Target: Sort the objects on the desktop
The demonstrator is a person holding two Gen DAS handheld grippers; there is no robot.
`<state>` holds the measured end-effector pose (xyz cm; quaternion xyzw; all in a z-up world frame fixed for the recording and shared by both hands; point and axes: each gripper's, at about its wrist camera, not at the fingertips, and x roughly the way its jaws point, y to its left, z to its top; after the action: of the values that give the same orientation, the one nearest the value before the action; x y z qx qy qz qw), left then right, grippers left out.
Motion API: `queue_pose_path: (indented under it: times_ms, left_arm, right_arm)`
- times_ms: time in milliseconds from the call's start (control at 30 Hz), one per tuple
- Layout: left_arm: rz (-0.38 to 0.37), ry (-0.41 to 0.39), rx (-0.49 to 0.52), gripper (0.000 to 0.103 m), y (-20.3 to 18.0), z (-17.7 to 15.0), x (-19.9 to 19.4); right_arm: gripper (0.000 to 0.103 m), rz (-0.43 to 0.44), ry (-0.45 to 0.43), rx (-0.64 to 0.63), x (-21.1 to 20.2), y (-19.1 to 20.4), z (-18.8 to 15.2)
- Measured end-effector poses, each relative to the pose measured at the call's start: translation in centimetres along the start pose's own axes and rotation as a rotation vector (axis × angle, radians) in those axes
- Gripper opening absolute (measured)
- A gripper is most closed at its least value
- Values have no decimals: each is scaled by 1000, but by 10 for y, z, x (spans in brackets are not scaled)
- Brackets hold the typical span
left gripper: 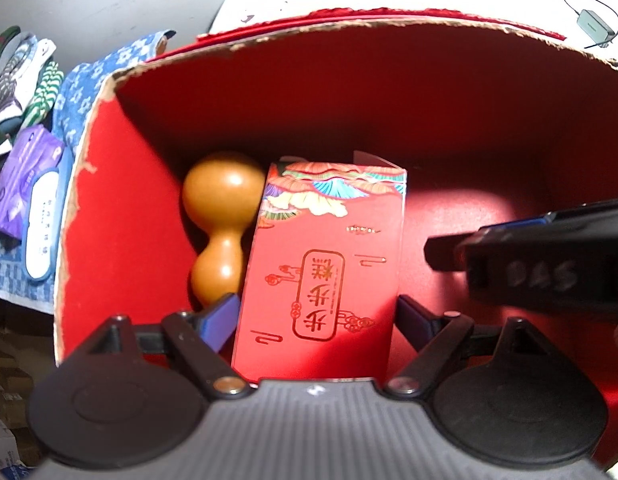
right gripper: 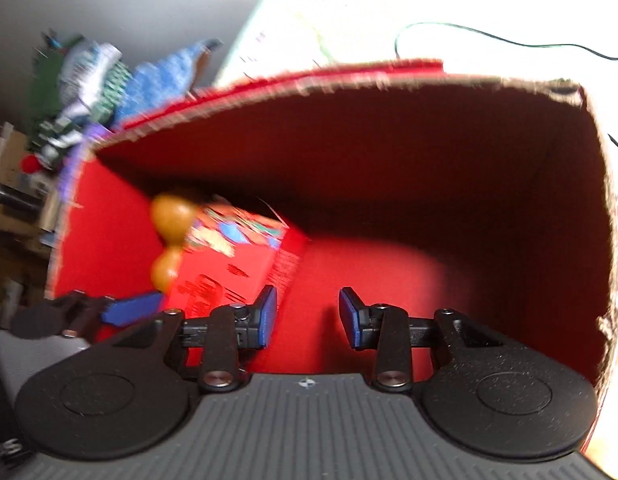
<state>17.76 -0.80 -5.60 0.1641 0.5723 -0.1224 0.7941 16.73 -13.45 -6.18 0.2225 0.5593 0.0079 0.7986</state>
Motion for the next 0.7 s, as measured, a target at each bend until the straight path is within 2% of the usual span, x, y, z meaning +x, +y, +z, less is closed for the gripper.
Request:
queue_pose_path:
  times_ms: [167,400,567,700]
  left_arm:
    - [23,-12,14,87,-1,-15,-1]
    - [25,-13,8,88,-3,-19,-5]
    - [16,-11,4,90,-4,-30,-9]
    - [19,-14,1,90,3,-9,8]
  right_arm:
    - [38,-83,42,-110,9,19,-1]
    - [36,-22,40,-129,11,19,-2]
    - [29,35,46,-90,11,12,-1]
    - [28,55,44,-69,10,13,-3]
